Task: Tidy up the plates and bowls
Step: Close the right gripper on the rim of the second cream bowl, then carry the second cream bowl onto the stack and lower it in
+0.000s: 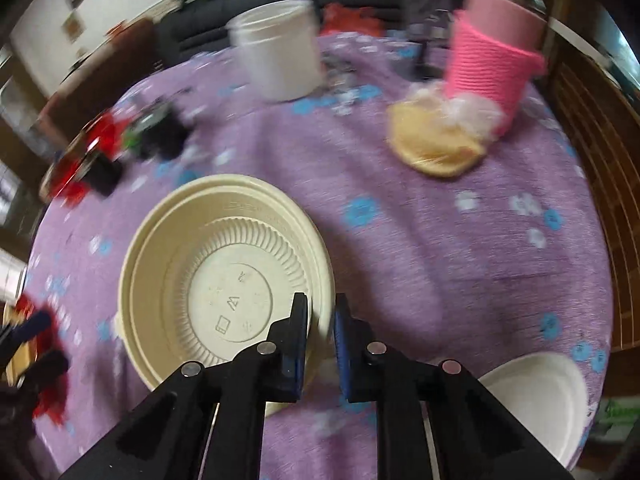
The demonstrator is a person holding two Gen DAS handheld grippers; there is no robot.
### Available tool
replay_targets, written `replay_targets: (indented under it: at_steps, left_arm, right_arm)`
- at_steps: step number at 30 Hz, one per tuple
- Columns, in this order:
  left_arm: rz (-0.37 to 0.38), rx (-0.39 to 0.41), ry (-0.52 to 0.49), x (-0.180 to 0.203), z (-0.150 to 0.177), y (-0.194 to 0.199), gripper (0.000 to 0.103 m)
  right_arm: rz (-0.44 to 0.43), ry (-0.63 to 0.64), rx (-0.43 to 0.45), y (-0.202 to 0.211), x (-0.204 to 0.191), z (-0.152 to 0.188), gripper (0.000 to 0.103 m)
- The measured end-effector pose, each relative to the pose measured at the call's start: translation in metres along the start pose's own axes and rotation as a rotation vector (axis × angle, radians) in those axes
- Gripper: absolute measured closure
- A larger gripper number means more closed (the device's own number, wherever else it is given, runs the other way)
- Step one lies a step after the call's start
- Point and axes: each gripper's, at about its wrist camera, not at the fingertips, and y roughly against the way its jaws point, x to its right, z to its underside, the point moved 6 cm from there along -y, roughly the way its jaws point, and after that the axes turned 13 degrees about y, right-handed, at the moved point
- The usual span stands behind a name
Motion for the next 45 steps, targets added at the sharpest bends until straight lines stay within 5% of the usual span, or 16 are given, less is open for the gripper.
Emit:
replay_targets:
  at_steps: [8, 9, 12, 13, 27, 37, 45]
  left_arm:
    - [-0.057, -0.051, -0.010, -0.003, 0.008, -0.028, 0.022]
    - [-0.055, -0.065, -0.012, -0.003, 0.010, -0.031, 0.029]
    - [-0.044, -0.131, -0.013, -0.003, 0.020, -0.041, 0.081]
    - [-0.060, -0.125, -0.013, -0.004, 0.022, -0.041, 0.085]
    - [-0.011, 0.035, 0.023, -0.032, 0.038, 0.073, 0.087]
    - [-0.183, 0.237, 0.097, -0.144, 0.028, 0.179, 0.087]
    - [-0.281, 0.223, 0.182, -0.229, 0.031, 0.181, 0.085]
  right_arm:
    - [-0.113, 0.112, -0.027, 0.000, -0.062, 0.026, 0.090]
    - [-0.117, 0.108, -0.022, 0.001, -0.065, 0.028, 0.090]
    - [-0.122, 0.080, -0.001, 0.005, -0.069, 0.035, 0.088]
    - [-0.119, 0.073, 0.004, 0.006, -0.069, 0.034, 0.089]
    - [-0.092, 0.105, 0.230, 0.100, -0.134, 0.025, 0.089]
    - [-0.204, 0.250, 0.326, 0.119, -0.278, -0.023, 0.088]
    - [-0.200, 0.325, 0.261, 0.077, -0.358, -0.034, 0.088]
